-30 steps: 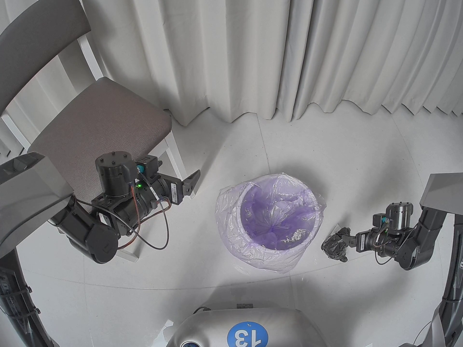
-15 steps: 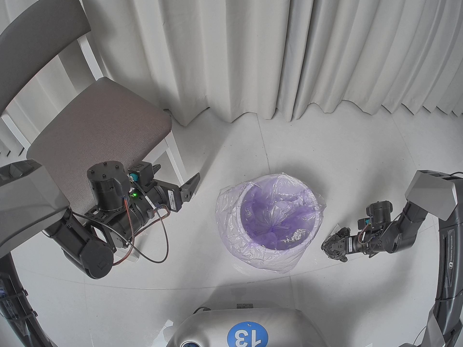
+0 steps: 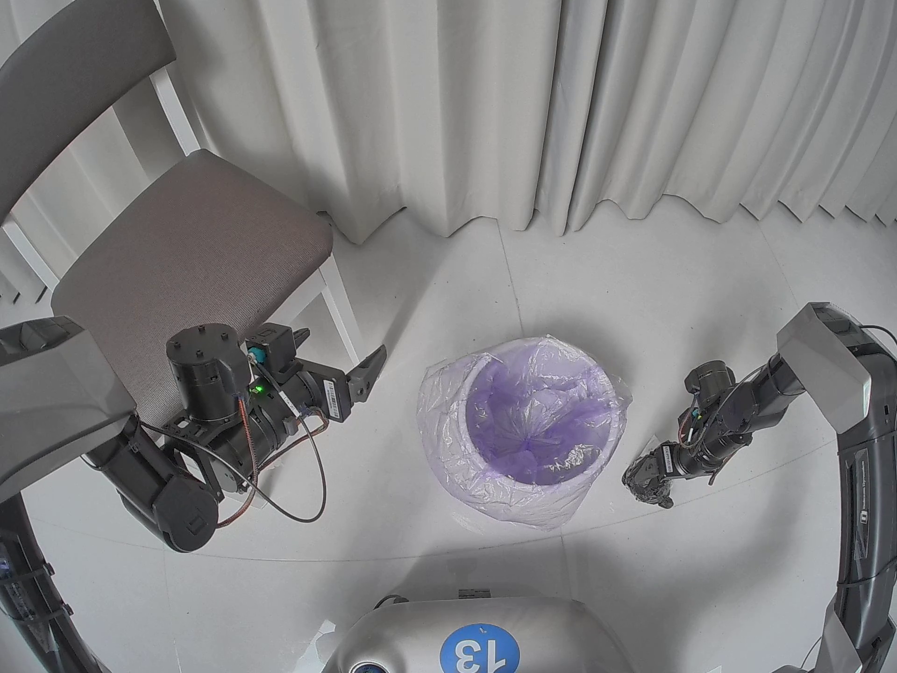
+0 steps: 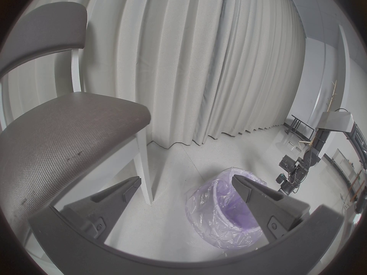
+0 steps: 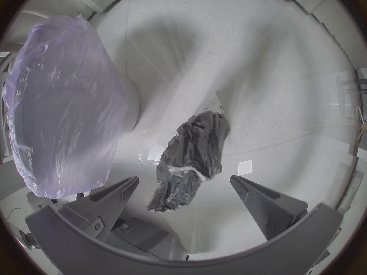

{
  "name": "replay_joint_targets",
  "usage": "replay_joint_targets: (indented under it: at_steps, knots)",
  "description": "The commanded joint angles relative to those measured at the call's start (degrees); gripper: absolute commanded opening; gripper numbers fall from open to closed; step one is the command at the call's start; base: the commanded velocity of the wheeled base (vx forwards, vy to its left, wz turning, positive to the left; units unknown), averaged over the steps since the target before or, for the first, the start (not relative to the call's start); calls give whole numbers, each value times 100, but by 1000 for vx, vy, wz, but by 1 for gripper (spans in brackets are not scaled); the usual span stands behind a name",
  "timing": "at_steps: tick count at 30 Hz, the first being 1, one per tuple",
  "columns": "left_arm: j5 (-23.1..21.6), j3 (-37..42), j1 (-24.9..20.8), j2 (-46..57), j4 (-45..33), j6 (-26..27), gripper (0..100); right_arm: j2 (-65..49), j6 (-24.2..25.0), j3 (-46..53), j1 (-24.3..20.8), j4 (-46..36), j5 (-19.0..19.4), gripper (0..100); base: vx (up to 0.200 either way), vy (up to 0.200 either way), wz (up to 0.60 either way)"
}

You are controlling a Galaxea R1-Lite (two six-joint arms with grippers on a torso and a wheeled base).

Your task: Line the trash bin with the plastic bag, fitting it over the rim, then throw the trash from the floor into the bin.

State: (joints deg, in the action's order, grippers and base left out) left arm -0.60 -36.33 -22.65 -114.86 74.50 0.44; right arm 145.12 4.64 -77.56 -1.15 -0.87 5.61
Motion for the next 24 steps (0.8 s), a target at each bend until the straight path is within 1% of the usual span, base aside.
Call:
replay_joint_targets:
  at_steps: [1,5,6,14,17,21,24]
  knots:
    - [7,3,-99,-1,12,0,100,69,-25,-172,-61,-72,2,100,0,0,0]
    - [121,-15,-152,-1,12,0,100,52,-43,-128,-70,-72,2,100,0,0,0]
    - [148,-15,-161,16,12,0,100,61,-34,-137,-70,-72,2,0,0,0,0]
    - [165,3,-143,51,3,0,100,-71,-16,-111,-61,-98,2,0,0,0,0]
    - [165,56,-152,87,12,0,100,-423,-43,-49,-17,-274,2,0,0,0,0]
    - [183,56,-152,78,12,0,100,-704,-60,118,0,-274,2,0,0,0,0]
    - [183,3,-161,78,12,-9,100,-1029,-236,250,9,-274,2,0,0,0,0]
